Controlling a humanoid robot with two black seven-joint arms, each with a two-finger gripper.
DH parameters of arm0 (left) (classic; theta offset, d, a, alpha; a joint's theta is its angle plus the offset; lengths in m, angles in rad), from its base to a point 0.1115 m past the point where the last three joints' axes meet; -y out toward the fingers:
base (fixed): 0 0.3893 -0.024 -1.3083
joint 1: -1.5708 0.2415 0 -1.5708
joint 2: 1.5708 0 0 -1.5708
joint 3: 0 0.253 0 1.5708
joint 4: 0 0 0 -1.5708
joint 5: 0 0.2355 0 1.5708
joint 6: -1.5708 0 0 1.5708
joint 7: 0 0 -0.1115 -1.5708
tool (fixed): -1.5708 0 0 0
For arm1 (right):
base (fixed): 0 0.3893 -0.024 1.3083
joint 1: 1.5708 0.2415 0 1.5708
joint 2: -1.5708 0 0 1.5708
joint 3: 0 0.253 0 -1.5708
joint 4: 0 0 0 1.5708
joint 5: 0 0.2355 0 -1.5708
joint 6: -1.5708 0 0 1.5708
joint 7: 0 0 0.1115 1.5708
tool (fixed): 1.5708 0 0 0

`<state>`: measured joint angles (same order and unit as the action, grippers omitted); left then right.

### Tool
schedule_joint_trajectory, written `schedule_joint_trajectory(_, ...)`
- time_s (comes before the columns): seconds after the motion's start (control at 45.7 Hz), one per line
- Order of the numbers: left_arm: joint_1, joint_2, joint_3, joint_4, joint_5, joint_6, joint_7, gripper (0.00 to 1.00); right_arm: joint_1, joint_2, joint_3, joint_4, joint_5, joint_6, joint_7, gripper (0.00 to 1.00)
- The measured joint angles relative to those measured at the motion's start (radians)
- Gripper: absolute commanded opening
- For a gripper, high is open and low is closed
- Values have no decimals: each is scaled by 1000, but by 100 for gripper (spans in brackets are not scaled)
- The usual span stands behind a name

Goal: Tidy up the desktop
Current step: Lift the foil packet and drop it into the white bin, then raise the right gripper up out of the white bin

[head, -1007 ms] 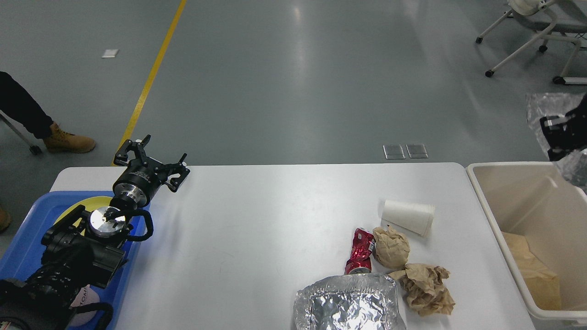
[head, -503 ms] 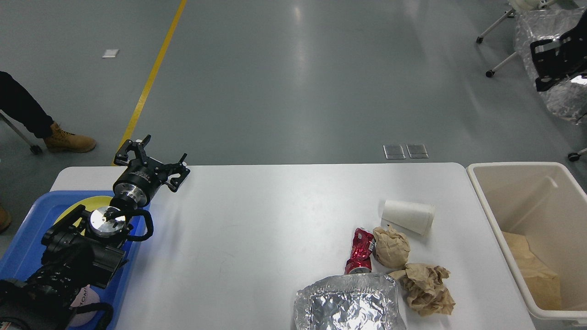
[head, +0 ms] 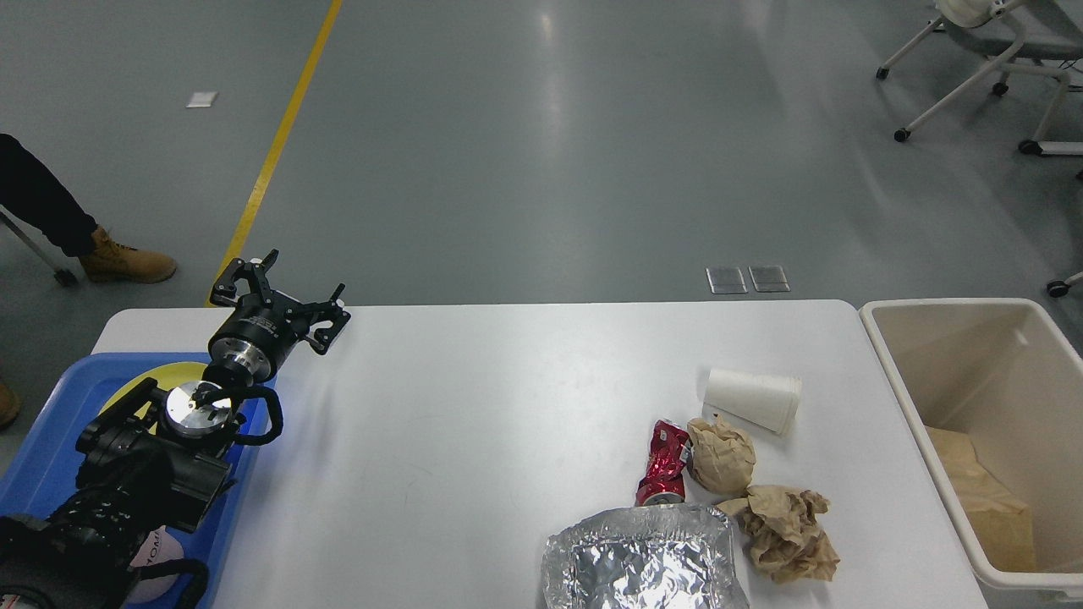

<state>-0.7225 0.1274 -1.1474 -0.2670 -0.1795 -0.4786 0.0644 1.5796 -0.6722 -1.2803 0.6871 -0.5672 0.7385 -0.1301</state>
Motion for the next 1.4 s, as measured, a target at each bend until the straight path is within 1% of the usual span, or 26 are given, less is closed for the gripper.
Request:
schedule_joint_trajectory(0.066, 0, 0, 0, 0, 0, 0, 0, 96, -89, 19, 7, -6, 1, -120, 0, 0)
schedule_joint_trajectory(0.153, 0, 0, 0, 0, 0, 0, 0, 96, -208, 47, 21, -9, 4, -250, 1, 0)
schedule_joint_trajectory(0.219, 0, 0, 0, 0, 0, 0, 0, 96, -299, 72, 36, -20, 6, -324, 1, 0)
schedule_joint_trajectory(0.306, 0, 0, 0, 0, 0, 0, 0, 96, -408, 114, 55, -66, 7, -389, 1, 0)
schedule_joint_trajectory(0.394, 0, 0, 0, 0, 0, 0, 0, 96, -509, 163, 81, -137, 8, -415, 0, 0)
schedule_joint_trajectory(0.547, 0, 0, 0, 0, 0, 0, 0, 96, -644, 222, 151, -242, 9, -425, 0, 0)
schedule_joint_trajectory(0.876, 0, 0, 0, 0, 0, 0, 0, 96, -726, 298, 178, -293, 10, -482, 1, 0)
schedule_joint_trajectory(0.898, 0, 0, 0, 0, 0, 0, 0, 96, -727, 300, 178, -296, 10, -483, 1, 11)
schedule_joint_trajectory(0.941, 0, 0, 0, 0, 0, 0, 0, 96, -729, 301, 184, -299, 11, -486, 1, 40)
schedule_joint_trajectory(0.963, 0, 0, 0, 0, 0, 0, 0, 96, -730, 301, 189, -300, 12, -489, 1, 52)
schedule_joint_trajectory(0.985, 0, 0, 0, 0, 0, 0, 0, 96, -730, 301, 196, -301, 12, -492, 1, 62)
schedule_joint_trajectory(1.007, 0, 0, 0, 0, 0, 0, 0, 96, -731, 301, 206, -302, 13, -499, 1, 69)
schedule_joint_trajectory(1.029, 0, 0, 0, 0, 0, 0, 0, 96, -732, 300, 221, -304, 13, -510, 1, 73)
schedule_joint_trajectory(1.073, 0, 0, 0, 0, 0, 0, 0, 96, -737, 298, 249, -309, 13, -538, 2, 75)
schedule_joint_trajectory(1.204, 0, 0, 0, 0, 0, 0, 0, 96, -789, 291, 316, -320, 25, -619, 3, 78)
schedule_joint_trajectory(1.401, 0, 0, 0, 0, 0, 0, 0, 96, -807, 276, 336, -321, 36, -639, 4, 78)
